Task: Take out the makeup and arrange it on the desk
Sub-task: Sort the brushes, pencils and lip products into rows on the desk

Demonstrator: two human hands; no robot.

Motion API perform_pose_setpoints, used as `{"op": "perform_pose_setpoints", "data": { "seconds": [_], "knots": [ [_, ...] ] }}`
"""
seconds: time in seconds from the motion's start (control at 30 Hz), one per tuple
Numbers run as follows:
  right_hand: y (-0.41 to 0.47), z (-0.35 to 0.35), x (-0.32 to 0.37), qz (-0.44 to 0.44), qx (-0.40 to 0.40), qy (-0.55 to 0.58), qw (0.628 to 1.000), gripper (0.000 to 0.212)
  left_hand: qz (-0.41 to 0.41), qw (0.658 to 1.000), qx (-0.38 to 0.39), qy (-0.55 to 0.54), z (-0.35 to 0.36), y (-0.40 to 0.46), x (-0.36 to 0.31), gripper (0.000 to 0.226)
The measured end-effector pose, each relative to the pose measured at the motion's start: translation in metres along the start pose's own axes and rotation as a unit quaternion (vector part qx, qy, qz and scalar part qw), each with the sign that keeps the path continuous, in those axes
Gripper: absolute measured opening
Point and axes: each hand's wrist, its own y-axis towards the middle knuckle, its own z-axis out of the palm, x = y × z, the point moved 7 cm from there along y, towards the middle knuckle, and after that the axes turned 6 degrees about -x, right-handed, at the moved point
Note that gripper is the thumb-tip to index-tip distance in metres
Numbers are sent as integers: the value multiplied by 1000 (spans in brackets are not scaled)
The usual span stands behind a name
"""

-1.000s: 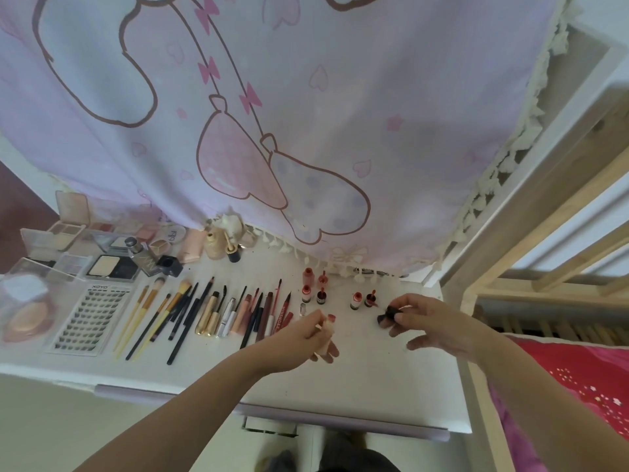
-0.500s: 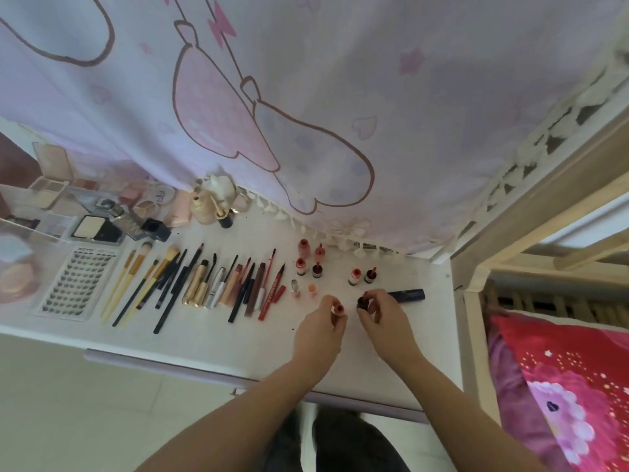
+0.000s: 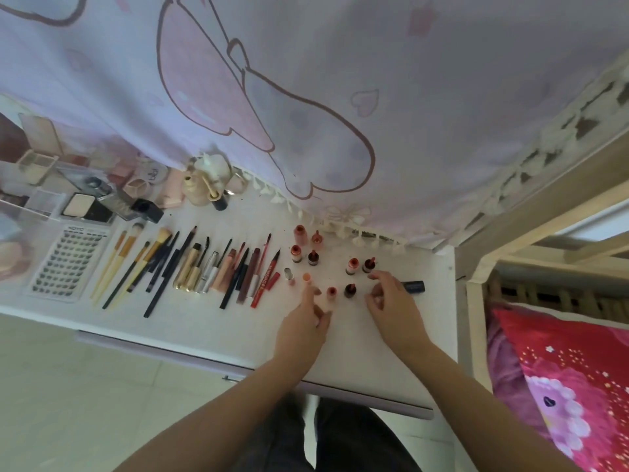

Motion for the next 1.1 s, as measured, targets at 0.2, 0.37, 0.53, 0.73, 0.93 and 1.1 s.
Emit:
{"op": "perform_pose_setpoints", "data": {
  "seconds": [0.2,0.37,0.53,0.73,0.93,1.1],
  "knots": [
    [18,-41,-51,-25,14,-181,983,41,134,982,103,86,18,-36,-37,23],
    [17,-38,-56,-39,51,-168,984,26,214,971,59,88,42,-12,-93,34],
    [-8,-69,-32,-73,90,-104,988,20,381,899,-8,218,41,-12,-123,42],
    [-30,-111,19,-124,116,-112,979,19,383,878,93,272,23,-25,-149,32],
    [-48,-108,66,-173,154,-120,965,17,343,903,185,184,-22,-43,-137,26],
    [-50,-110,76,-165,131,-97,973,13,331,916,155,164,-60,-39,-110,17]
  ]
}}
